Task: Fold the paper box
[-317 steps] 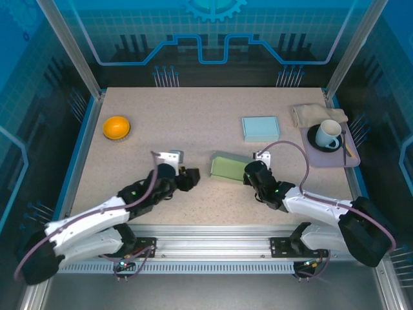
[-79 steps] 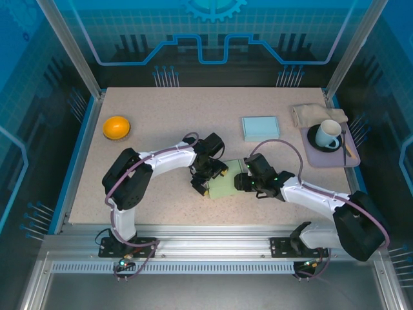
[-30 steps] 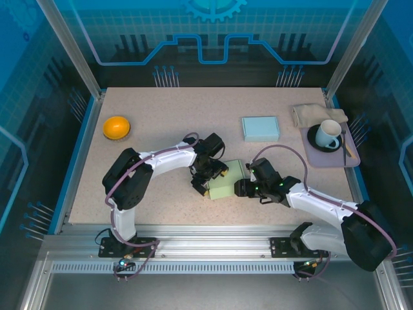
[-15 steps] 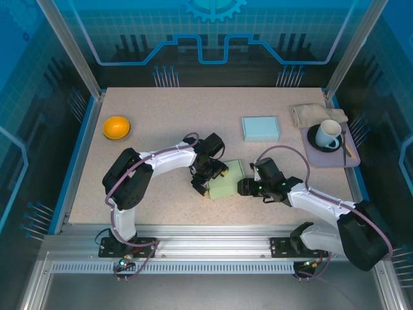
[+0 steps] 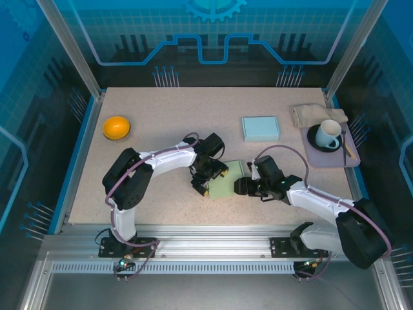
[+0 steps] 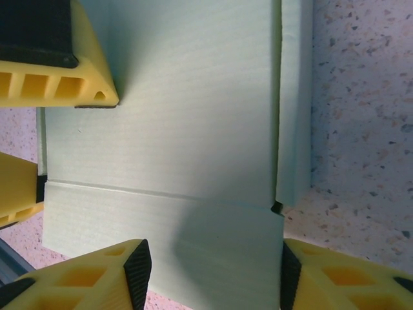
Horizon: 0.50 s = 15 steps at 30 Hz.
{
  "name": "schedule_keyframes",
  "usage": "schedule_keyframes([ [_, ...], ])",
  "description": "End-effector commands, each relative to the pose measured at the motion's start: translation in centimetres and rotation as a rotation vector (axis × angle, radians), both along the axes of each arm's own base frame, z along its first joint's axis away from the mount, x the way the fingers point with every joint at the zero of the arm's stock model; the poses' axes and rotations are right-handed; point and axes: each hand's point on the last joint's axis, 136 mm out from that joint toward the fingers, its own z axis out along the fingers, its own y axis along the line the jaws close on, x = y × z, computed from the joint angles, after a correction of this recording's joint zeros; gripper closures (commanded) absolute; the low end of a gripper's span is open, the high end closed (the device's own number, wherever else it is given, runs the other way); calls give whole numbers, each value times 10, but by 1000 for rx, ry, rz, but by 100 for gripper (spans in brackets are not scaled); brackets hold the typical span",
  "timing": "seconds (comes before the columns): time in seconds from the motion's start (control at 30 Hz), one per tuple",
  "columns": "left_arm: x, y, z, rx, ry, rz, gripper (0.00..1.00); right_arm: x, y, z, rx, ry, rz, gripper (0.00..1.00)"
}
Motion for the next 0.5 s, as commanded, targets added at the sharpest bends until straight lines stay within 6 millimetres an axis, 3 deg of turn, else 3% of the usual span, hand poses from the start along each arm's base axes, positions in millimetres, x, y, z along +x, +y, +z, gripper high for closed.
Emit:
schedule_keyframes([
  [0.0,-31,36,-40,173,154,13,6,2,-5,11,-49,-39,23,47],
  [0.47,-31,38,-40,175,161,14,6,0,-7,-5,-69,-27,35,57],
])
